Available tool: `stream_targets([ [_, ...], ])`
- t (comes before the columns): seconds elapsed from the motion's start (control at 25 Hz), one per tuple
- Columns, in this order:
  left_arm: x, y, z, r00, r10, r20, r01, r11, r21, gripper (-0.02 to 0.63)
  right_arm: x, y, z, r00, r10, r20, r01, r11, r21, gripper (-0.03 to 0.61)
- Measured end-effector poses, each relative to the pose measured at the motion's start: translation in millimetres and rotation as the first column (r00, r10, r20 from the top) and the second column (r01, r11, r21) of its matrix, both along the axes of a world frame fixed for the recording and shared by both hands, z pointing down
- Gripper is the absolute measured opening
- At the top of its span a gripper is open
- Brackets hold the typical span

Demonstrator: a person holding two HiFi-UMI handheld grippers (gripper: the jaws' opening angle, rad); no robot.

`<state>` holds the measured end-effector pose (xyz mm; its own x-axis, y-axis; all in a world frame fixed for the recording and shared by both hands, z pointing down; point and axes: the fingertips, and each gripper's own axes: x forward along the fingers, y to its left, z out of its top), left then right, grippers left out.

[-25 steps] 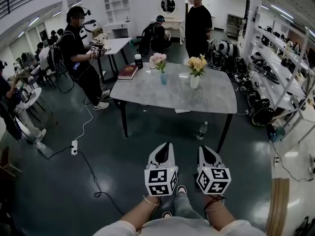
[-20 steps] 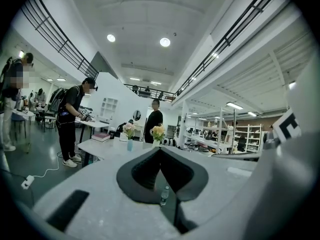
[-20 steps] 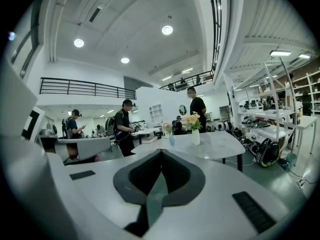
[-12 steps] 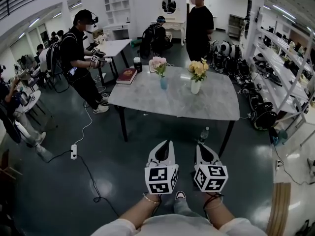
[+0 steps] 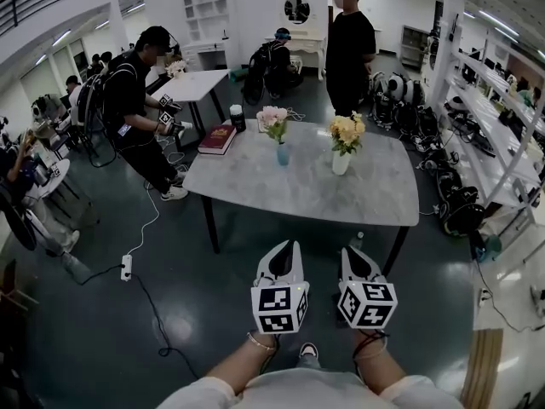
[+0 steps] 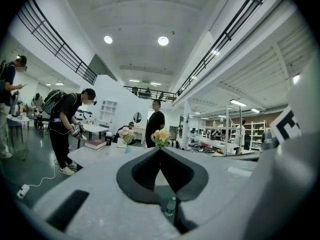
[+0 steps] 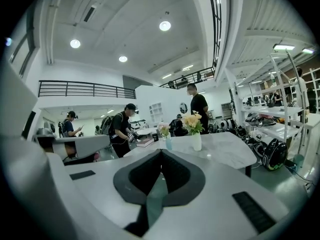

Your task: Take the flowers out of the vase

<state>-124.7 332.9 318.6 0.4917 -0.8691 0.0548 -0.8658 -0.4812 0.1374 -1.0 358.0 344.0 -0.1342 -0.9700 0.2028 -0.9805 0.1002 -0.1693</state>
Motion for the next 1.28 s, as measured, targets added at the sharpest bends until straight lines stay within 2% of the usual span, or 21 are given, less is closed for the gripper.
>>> stream_targets([
  [0.32,15,-43,9,0.999,-0.035,0.008,0.035,0.999,-0.026,0.002,17,-46,10,1.000,-0.026,0.012,0.027,0.999,-0.031,0.004],
  [0.72,59,-82,17,0.999,-0.042,0.023,0.043,0.998,-0.043,0.002,52,-88,18,0.998,-0.048,0.036,0.049,0.998,-0.044,0.005],
  [0.96,84,-98,23,0.999,-0.033,0.036,0.035,0.998,-0.053,0.002,72,-107,23,0.997,-0.049,0.052,0.051,0.997,-0.049,0.005],
  [1.28,99,-106,29,0.998,-0.031,0.061,0.035,0.997,-0.064,0.002,84,-114,30,0.995,-0.065,0.079,0.071,0.995,-0.072,0.005],
])
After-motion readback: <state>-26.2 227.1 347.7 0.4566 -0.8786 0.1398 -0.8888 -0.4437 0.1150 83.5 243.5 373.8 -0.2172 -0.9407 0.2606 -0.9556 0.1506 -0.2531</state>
